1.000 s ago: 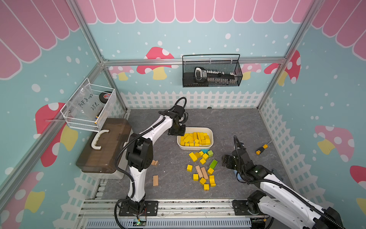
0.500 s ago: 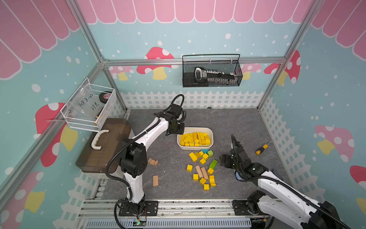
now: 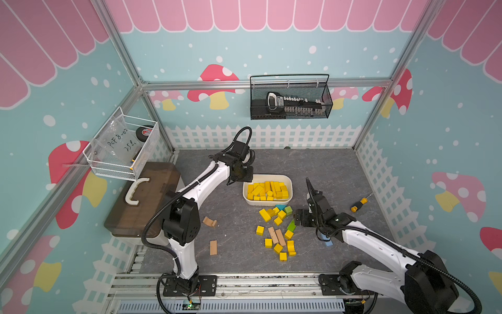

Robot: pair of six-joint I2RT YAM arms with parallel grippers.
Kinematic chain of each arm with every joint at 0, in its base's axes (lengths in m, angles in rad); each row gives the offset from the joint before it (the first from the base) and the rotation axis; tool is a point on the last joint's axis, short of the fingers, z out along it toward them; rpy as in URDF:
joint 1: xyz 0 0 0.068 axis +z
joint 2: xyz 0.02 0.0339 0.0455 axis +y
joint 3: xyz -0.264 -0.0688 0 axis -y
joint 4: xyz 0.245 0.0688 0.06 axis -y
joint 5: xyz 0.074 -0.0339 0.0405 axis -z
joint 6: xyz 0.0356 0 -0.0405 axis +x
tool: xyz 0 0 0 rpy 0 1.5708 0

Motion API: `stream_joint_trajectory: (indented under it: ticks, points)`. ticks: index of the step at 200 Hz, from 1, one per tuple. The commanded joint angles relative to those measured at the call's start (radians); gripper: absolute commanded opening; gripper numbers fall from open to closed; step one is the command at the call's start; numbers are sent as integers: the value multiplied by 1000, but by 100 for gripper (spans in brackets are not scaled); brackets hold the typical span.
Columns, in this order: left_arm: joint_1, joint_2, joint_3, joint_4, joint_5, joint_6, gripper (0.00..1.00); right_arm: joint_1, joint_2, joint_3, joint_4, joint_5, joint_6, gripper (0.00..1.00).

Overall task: Pick out the yellow building blocks
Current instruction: Pick up the building block from the center of the board.

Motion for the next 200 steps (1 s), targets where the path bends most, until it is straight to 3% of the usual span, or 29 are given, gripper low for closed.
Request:
stream_joint_trajectory:
  ticks: [1,37,62,138,176,200]
  points:
    - [9,-12,-7,5,7,10,50,-4,7,29,-2,-1,-5,99]
    - [9,-12,-6,5,7,9,50,-2,28,35,0,-13,0,95]
    - [10,0,12,-4,23,7,49,-2,5,34,-28,-3,6,99]
    - [8,-21,-14,-6,-21,19,49,56,-21,-22,-27,-152,71,98]
    - [9,-13,-8,-7,-17,19,49,94,101,29,-17,-191,53,92]
    - [8,-13,-7,-6,-19,19,49,96,183,66,-24,-210,42,82]
